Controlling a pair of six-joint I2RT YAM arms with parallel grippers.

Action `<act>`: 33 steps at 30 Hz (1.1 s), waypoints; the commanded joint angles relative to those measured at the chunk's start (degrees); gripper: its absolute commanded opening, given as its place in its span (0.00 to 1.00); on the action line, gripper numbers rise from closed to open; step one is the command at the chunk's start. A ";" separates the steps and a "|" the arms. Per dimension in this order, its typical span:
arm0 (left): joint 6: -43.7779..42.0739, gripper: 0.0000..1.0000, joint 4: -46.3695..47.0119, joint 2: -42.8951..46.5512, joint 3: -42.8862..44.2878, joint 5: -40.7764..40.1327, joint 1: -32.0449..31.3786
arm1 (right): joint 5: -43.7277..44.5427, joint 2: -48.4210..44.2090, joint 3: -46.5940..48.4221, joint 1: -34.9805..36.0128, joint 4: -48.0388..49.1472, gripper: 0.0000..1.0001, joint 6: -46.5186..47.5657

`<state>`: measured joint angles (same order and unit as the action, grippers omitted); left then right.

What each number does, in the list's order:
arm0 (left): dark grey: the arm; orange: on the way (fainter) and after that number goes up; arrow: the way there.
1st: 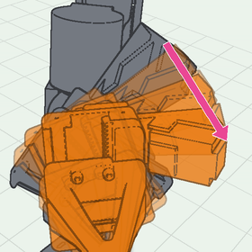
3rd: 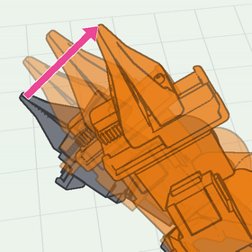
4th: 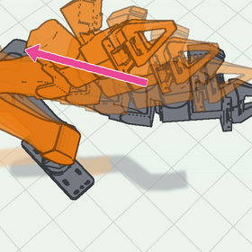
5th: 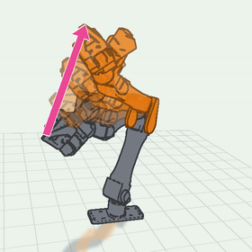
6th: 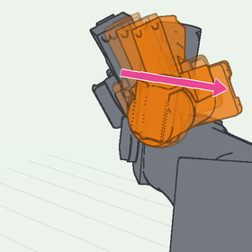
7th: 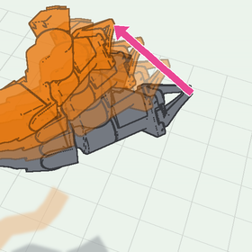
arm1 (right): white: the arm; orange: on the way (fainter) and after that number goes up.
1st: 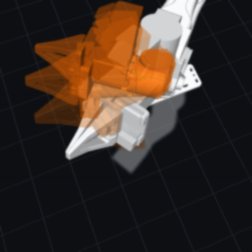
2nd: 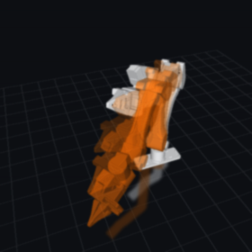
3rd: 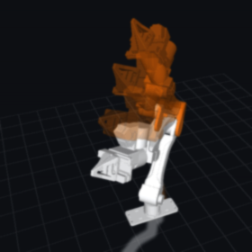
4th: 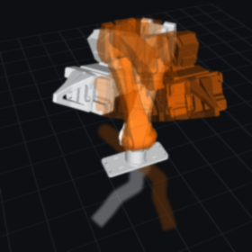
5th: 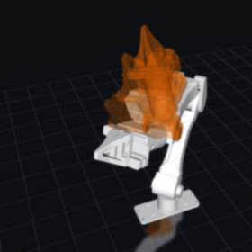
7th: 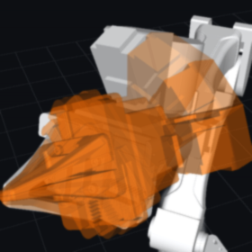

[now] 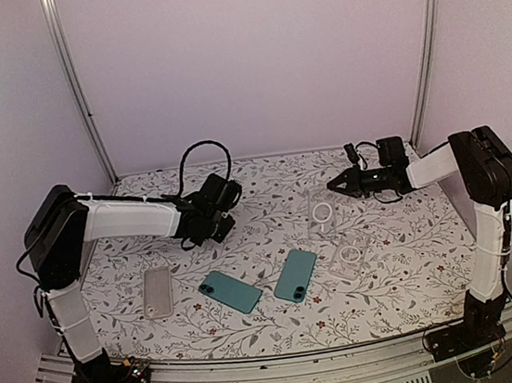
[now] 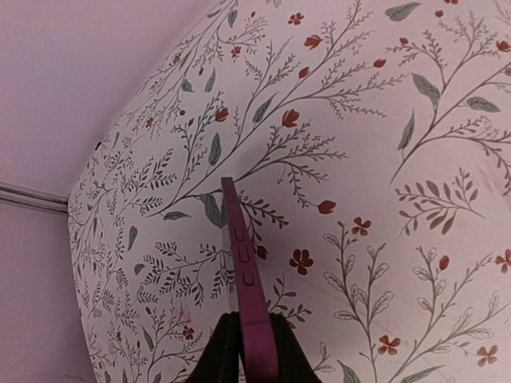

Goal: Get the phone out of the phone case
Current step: Place the phone case at the center of the board.

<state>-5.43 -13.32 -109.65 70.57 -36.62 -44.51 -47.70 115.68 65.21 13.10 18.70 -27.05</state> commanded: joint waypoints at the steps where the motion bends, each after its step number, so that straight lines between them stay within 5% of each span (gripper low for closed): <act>1: 6.18 0.14 -8.69 -4.31 -2.07 12.33 -0.64 | -0.55 2.29 0.85 -0.04 0.38 0.20 1.05; 6: 9.08 0.14 -8.79 -5.11 -3.07 13.31 -1.47 | -0.57 3.22 0.27 -0.09 0.16 0.28 1.36; 20: 13.04 0.18 -8.94 -7.17 -6.38 16.17 -4.62 | 6.10 -0.44 -1.73 -0.17 -6.77 0.71 6.13; 33: 12.51 0.24 -11.38 -12.46 -4.63 13.98 -7.64 | 11.49 -11.70 -7.02 -0.16 -11.96 0.80 8.71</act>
<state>4.78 -16.14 -116.29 67.79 -37.50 -50.52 -38.24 108.62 61.01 13.10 8.56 -19.59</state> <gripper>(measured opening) 0.246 0.793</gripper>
